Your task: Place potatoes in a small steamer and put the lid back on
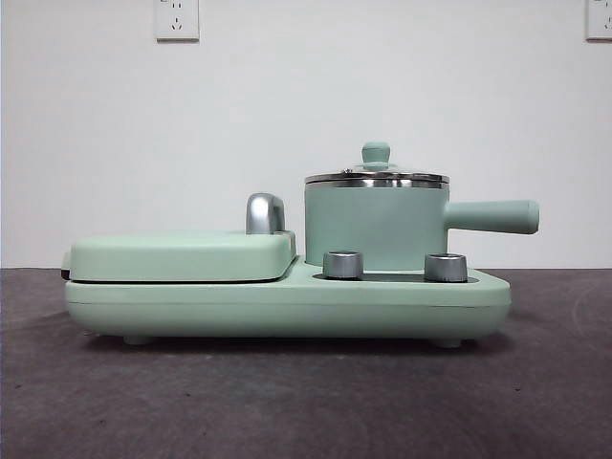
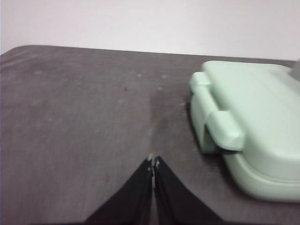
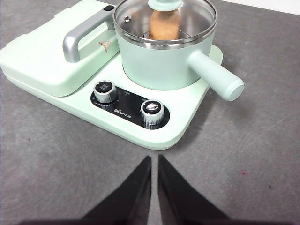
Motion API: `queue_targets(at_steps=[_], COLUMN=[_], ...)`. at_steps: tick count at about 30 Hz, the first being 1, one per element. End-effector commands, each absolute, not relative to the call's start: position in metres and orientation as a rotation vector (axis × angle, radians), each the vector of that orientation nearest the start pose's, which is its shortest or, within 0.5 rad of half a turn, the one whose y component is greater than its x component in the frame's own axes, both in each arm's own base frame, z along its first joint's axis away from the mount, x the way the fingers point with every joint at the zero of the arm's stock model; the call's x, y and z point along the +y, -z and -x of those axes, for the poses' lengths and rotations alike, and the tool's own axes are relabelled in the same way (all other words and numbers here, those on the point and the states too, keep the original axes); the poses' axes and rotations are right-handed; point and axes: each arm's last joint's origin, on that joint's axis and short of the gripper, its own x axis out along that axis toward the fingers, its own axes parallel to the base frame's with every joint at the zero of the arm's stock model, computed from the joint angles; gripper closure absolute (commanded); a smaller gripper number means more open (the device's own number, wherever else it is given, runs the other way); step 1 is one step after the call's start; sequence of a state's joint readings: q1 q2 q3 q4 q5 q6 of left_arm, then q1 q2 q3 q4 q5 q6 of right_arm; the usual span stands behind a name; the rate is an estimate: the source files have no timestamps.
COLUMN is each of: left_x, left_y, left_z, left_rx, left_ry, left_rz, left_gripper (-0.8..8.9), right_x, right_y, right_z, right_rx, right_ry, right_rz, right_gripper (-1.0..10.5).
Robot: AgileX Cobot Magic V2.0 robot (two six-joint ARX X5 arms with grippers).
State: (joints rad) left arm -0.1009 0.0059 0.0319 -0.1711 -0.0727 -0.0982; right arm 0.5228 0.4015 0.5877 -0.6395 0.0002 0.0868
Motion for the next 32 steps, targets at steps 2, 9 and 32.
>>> queue_targets(at_steps=[2, 9, 32], left_x=[-0.006, -0.007, -0.007], left_y=[-0.154, -0.155, -0.155], left_z=[-0.096, -0.096, -0.096], left_rx=[0.137, 0.125, 0.125], left_ry=[0.005, 0.006, 0.006], left_rz=[0.173, 0.186, 0.186], left_gripper=[8.08, 8.08, 8.08], right_x=[0.047, 0.047, 0.015], right_y=[-0.272, -0.272, -0.216], right_z=[-0.081, -0.081, -0.078], right_rx=[0.451, 0.451, 0.136], right_ry=[-0.499, -0.499, -0.163], right_rz=[0.022, 0.022, 0.094], right_gripper=[9.3, 9.3, 9.3])
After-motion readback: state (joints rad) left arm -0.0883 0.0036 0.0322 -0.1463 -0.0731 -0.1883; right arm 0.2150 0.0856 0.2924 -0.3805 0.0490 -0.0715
